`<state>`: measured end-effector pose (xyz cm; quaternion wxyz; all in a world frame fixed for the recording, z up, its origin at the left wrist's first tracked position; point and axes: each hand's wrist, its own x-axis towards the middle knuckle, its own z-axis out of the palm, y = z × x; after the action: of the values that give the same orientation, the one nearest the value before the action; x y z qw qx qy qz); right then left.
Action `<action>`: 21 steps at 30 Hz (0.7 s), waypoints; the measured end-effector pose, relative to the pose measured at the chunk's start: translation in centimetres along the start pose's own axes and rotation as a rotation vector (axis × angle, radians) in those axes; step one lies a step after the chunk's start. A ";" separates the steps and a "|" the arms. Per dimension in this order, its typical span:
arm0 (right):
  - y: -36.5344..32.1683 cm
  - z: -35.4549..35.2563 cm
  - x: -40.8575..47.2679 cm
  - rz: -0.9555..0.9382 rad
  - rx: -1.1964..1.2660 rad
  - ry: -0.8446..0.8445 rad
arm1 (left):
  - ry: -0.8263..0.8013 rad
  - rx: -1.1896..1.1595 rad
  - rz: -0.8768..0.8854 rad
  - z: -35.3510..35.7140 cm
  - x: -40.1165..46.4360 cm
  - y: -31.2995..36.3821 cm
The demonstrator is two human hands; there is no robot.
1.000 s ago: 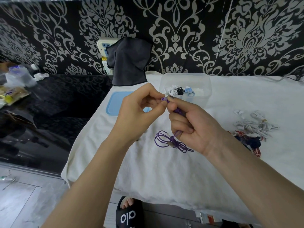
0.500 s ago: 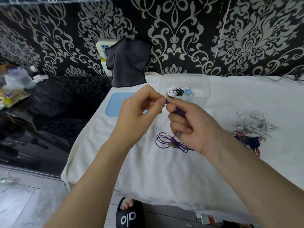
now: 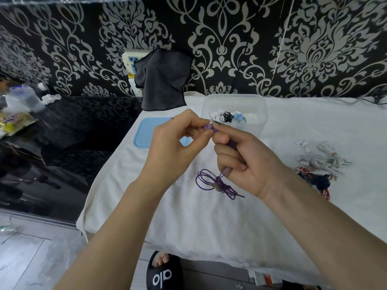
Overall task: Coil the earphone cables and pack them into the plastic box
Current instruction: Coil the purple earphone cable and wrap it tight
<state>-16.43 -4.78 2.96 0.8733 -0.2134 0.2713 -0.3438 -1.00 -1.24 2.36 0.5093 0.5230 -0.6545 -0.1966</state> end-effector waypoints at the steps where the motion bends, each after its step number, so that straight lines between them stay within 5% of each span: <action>1: 0.0 0.1 0.0 0.002 -0.009 -0.011 | 0.007 -0.013 -0.010 -0.1 0.0 0.1; 16: -0.6 -1.2 1.3 0.012 -0.120 0.165 | -0.014 0.205 -0.012 -0.9 0.0 -1.2; 21: -0.8 -2.7 1.9 -0.188 -0.520 0.315 | -0.125 0.236 -0.095 -0.8 -0.3 -2.1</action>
<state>-17.32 -7.18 0.66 0.7010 -0.3978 0.4611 -0.3711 0.66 -1.56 0.88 0.3927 0.5965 -0.6779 -0.1742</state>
